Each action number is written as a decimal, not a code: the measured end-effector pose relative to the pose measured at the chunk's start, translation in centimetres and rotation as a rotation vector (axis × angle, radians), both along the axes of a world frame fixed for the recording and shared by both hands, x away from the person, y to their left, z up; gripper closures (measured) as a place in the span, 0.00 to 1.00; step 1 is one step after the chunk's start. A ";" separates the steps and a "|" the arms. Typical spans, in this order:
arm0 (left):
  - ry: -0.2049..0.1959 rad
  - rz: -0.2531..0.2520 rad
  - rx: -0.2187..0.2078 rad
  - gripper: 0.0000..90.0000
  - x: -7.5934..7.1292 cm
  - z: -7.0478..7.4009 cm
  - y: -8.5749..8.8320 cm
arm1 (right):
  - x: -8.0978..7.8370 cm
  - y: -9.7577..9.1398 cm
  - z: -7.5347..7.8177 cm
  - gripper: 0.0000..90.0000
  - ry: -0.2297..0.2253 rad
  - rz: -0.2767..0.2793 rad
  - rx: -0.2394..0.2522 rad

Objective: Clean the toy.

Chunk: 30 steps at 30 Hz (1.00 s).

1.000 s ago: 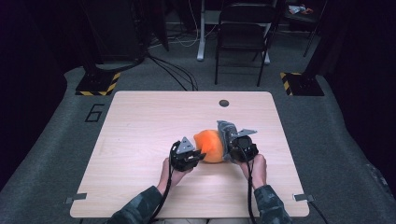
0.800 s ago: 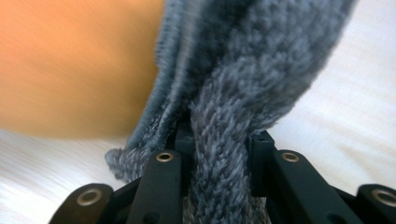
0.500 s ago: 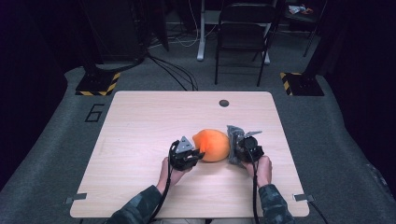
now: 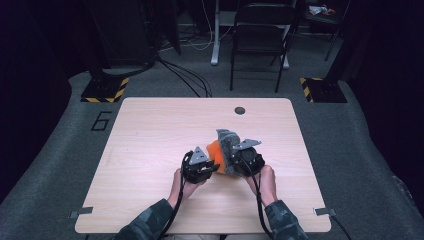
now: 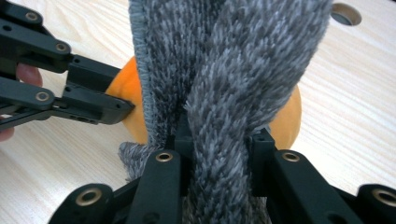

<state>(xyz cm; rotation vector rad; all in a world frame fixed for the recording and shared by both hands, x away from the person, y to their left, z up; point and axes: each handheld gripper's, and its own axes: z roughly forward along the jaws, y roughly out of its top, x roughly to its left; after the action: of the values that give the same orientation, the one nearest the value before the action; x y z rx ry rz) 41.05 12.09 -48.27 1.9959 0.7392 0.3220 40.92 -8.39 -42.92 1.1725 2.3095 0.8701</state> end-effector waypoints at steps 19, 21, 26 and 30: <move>-0.019 0.014 -0.006 0.86 0.1 0.0 0.0 | 2.7 -5.2 -4.0 0.80 0.128 -0.158 -0.039; -0.019 0.015 -0.005 0.86 0.1 0.0 0.0 | 3.0 -5.5 -5.1 0.80 0.165 -0.178 -0.059; -0.007 0.018 -0.012 0.85 0.2 0.0 0.3 | 3.4 -5.9 -6.2 0.80 0.210 -0.179 -0.072; 0.001 0.036 -0.024 0.85 0.3 -0.1 0.4 | 3.0 -6.3 -4.1 0.80 0.156 -0.200 -0.038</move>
<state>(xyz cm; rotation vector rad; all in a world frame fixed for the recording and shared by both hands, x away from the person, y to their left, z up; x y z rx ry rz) 41.35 12.53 -48.33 1.9620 0.7767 0.3323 43.89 -14.67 -46.97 1.4721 2.2669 0.6816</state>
